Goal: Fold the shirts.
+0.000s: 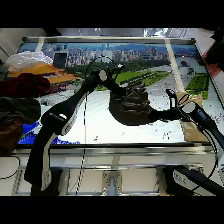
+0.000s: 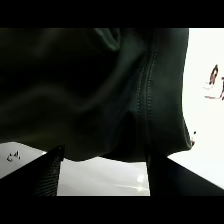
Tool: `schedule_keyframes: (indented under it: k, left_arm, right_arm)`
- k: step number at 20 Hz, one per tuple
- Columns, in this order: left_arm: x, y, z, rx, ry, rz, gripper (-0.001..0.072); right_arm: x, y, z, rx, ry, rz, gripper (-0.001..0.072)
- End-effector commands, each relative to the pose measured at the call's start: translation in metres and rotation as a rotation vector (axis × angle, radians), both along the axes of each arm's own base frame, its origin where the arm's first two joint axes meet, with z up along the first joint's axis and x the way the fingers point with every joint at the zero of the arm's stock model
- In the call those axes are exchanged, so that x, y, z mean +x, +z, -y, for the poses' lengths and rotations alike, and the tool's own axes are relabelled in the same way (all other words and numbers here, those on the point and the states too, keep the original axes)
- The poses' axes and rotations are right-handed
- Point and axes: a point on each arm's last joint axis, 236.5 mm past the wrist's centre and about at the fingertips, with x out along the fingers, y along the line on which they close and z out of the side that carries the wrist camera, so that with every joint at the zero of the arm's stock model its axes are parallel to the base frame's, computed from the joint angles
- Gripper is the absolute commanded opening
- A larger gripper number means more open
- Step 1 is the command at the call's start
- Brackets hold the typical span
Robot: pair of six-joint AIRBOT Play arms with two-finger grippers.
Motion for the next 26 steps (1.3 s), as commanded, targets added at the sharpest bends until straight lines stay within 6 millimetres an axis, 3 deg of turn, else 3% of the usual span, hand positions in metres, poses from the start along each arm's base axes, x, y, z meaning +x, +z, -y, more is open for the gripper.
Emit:
schedule_keyframes:
  k: [1, 2, 5, 8, 11, 13, 17, 22, 23, 24, 26]
  left_arm:
    - [0.003, -0.002, 0.004, -0.007, 0.009, 0.010, 0.0134]
    - [0.004, -0.001, 0.004, -0.010, 0.012, 0.015, 0.0013]
    - [0.008, 0.009, -0.003, -0.005, 0.016, 0.033, 0.0014]
    - [0.032, 0.053, -0.044, 0.052, 0.050, 0.138, 0.0015]
    - [0.040, 0.091, -0.077, 0.049, 0.086, 0.162, 0.0015]
    - [0.036, 0.093, -0.087, 0.057, 0.100, 0.127, 0.0015]
    - [0.025, 0.078, -0.090, 0.083, 0.082, 0.072, 0.0014]
    - [0.022, 0.074, -0.091, 0.090, 0.078, 0.061, 0.0014]
    - [0.023, 0.074, -0.092, 0.090, 0.081, 0.062, 0.0015]
    - [0.023, 0.075, -0.093, 0.089, 0.083, 0.064, 0.0015]
    - [0.027, 0.086, -0.102, 0.099, 0.095, 0.087, 0.0015]
  right_arm:
    - [0.005, 0.000, 0.001, -0.007, -0.010, 0.019, 0.0561]
    - [0.005, 0.000, 0.001, -0.007, -0.010, 0.019, 0.0560]
    - [0.005, -0.001, 0.003, -0.015, -0.007, 0.019, 0.0560]
    - [0.016, 0.000, 0.011, -0.047, -0.027, 0.065, 0.0560]
    - [0.029, -0.002, 0.018, -0.067, -0.057, 0.103, 0.0561]
    - [0.031, -0.003, 0.019, -0.070, -0.062, 0.109, 0.0560]
    - [0.029, -0.009, 0.023, -0.093, -0.048, 0.096, 0.0559]
    - [0.001, -0.048, 0.011, -0.048, -0.013, -0.087, 0.0557]
    - [0.000, -0.049, 0.010, -0.041, -0.010, -0.094, 0.0391]
    - [0.003, -0.047, 0.007, -0.034, 0.003, -0.079, 0.0053]
    - [0.014, -0.030, 0.003, -0.018, 0.029, -0.032, 0.0023]
